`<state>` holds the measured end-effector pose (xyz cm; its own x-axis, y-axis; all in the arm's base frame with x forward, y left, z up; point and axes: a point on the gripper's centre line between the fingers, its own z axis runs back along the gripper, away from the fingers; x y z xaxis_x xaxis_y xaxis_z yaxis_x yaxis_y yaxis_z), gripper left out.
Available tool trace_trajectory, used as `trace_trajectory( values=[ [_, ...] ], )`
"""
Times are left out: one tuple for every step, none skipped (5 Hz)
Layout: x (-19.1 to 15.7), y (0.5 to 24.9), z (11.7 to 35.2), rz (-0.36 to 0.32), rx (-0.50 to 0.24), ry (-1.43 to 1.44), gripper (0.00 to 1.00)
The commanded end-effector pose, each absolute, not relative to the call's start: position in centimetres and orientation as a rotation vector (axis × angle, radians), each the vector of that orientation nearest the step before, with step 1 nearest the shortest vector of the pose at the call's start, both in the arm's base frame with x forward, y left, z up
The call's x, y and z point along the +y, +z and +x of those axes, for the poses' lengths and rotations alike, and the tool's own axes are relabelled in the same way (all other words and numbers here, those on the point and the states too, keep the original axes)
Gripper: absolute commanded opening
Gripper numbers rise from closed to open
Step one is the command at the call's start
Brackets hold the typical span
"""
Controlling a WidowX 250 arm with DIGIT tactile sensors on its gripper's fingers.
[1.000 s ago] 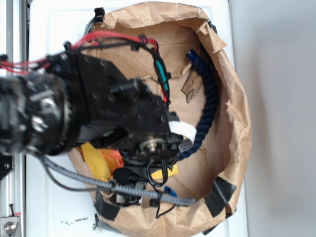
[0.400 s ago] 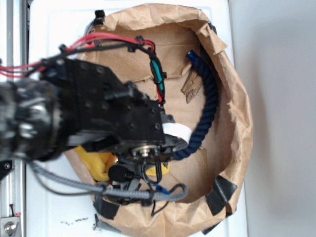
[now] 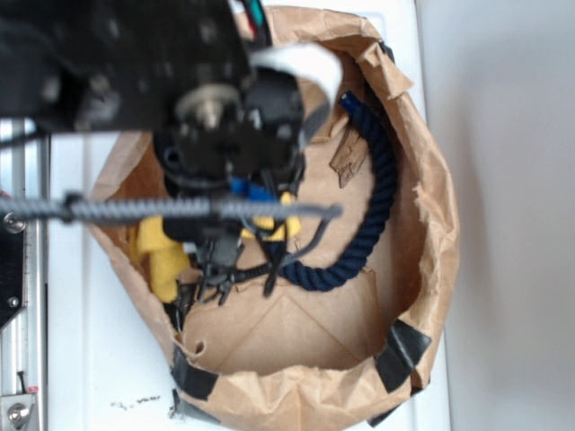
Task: Grab the yellow cloth.
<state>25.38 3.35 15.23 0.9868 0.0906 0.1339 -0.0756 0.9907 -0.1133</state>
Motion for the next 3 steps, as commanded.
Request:
trace_trajectory(
  values=[
    [3.5, 21.9, 25.5, 0.146, -0.103, 0.2, 0.0],
    [2.7, 24.3, 25.7, 0.196, -0.123, 0.24, 0.0],
    [2.0, 24.4, 25.7, 0.215, -0.118, 0.243, 0.0]
  ],
)
